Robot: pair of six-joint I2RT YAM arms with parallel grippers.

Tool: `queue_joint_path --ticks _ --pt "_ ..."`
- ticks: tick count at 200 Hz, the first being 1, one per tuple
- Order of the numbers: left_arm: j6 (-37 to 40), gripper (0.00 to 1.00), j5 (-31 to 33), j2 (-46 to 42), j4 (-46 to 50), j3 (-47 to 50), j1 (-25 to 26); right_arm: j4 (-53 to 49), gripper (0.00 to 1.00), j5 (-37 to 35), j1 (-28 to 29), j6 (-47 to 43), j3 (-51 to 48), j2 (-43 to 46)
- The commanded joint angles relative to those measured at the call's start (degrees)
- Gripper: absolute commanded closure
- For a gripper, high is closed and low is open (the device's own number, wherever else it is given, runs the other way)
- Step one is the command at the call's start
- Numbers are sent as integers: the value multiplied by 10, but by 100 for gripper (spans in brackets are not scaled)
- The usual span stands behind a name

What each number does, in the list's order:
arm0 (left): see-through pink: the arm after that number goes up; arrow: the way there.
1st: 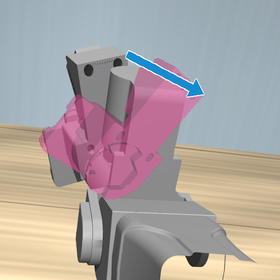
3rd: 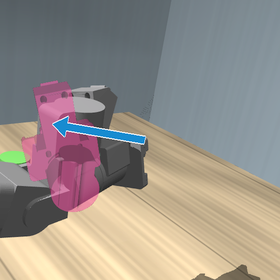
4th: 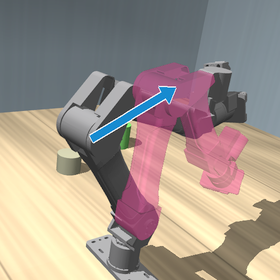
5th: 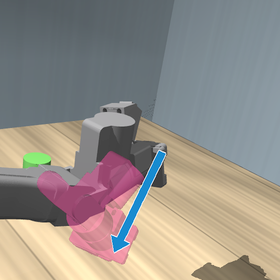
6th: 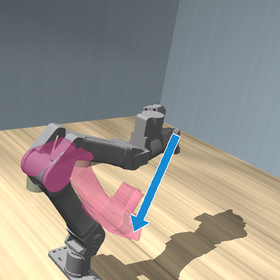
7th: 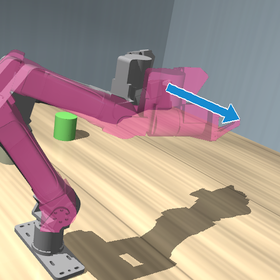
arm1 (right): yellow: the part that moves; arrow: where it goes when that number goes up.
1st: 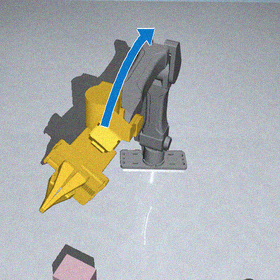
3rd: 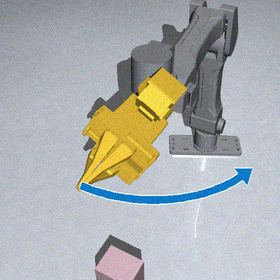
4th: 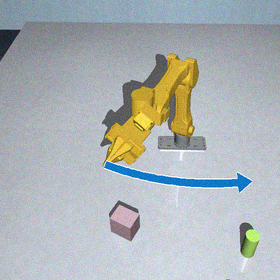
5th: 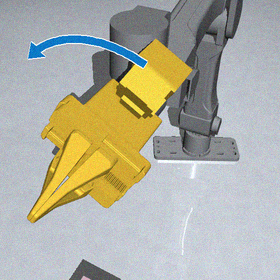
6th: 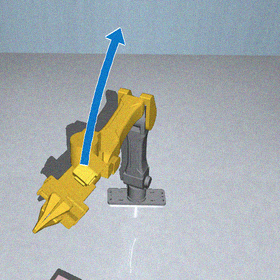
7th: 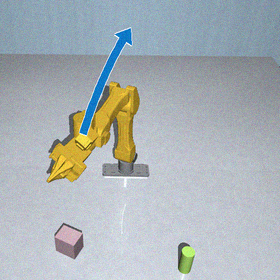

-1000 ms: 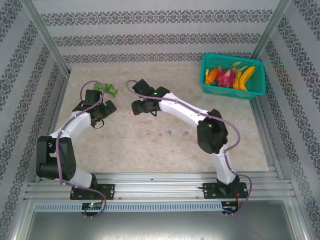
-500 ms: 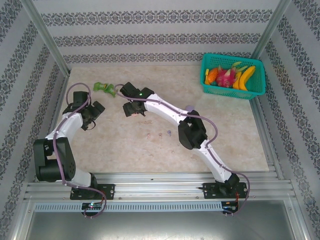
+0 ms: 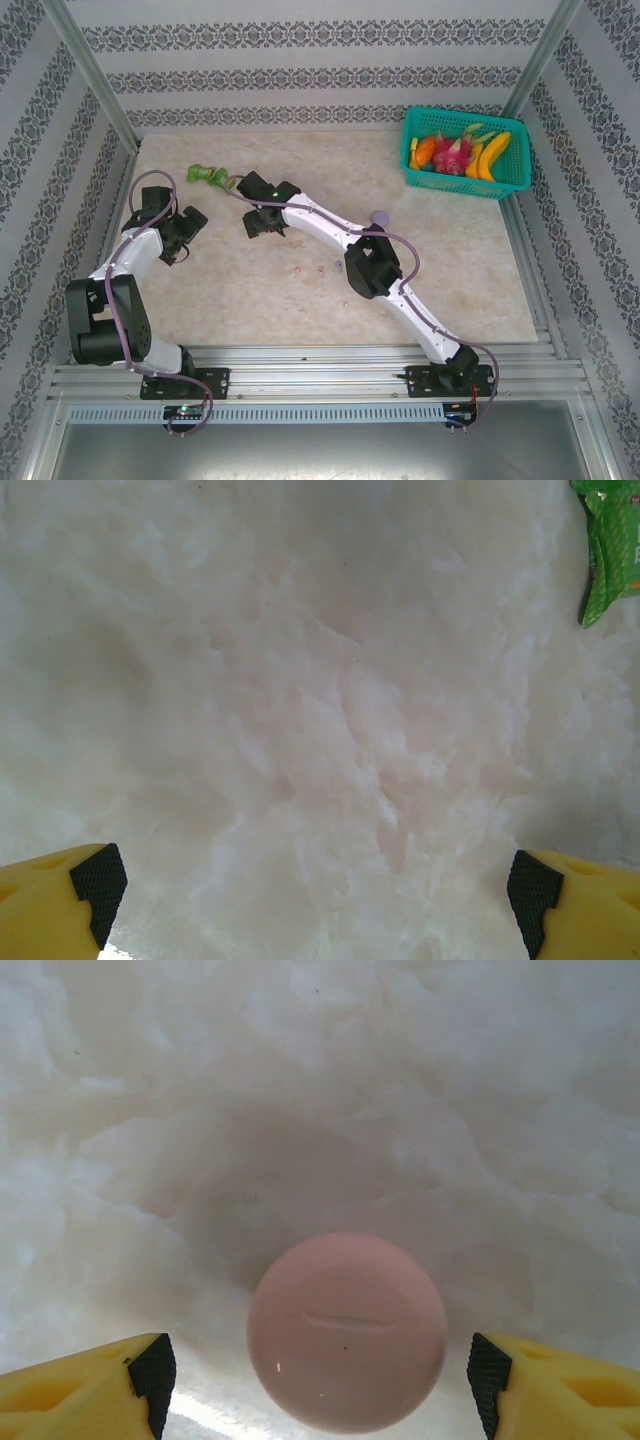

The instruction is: Insert the wireless bluetooth earbuds into the charging case

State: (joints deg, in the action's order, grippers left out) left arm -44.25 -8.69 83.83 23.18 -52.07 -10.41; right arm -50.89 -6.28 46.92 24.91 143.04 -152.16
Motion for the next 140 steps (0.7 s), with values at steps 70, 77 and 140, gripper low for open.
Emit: queue_joint_path --ticks 70,77,140 --pt "-14 0 -13 -8 -5 8 -8 -2 28 -28 -6 13 42 -38" --pt "-15 0 -14 -9 -6 10 -9 -3 28 -36 -5 12 41 -40" --pt "-25 0 -22 -19 -14 23 -9 -1 33 -63 -2 8 44 -51"
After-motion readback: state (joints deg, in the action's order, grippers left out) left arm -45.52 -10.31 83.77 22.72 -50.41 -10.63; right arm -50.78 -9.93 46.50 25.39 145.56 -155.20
